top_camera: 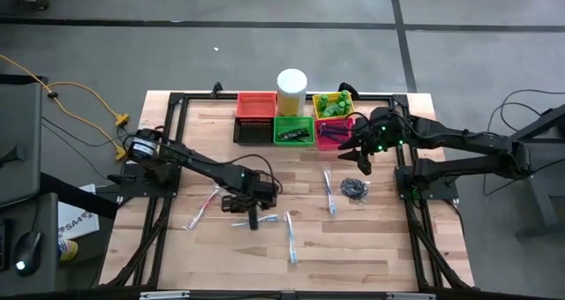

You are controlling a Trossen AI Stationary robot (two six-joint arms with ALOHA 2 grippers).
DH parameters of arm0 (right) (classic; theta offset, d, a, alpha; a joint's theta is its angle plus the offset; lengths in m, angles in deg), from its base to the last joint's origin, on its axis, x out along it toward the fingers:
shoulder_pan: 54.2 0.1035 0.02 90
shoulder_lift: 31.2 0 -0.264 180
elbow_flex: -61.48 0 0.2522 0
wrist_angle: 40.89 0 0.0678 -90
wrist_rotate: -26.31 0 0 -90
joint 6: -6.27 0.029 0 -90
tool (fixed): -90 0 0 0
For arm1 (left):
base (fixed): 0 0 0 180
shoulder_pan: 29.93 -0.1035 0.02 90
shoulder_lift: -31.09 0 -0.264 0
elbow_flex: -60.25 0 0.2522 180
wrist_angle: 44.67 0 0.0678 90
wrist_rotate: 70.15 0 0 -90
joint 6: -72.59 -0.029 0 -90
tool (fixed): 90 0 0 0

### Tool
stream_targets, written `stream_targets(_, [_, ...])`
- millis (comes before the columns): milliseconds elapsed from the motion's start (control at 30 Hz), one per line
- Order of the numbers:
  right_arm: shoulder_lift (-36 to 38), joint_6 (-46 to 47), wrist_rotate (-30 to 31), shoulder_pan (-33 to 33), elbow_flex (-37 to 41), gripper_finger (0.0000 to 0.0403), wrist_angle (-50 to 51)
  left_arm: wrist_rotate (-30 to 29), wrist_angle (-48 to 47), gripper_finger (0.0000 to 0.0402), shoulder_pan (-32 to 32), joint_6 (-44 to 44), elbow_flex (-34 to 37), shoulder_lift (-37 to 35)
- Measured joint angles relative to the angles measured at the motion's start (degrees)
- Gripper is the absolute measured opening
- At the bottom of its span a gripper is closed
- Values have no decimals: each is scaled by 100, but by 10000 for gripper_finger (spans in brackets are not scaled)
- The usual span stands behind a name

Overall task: Pick & Place Travel size toiletries
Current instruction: Put the black comb into the green bin

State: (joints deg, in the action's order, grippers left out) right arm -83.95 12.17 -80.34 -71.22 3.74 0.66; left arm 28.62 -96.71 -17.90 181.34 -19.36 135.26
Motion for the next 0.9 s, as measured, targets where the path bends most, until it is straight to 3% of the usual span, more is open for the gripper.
stream_targets(267, [0,28,-11,0,0,148,54,243,109,294,33,0,-5,169])
stream_targets(900, [-2,4,22,0,2,148,77,575,107,135,44,-224,1,217])
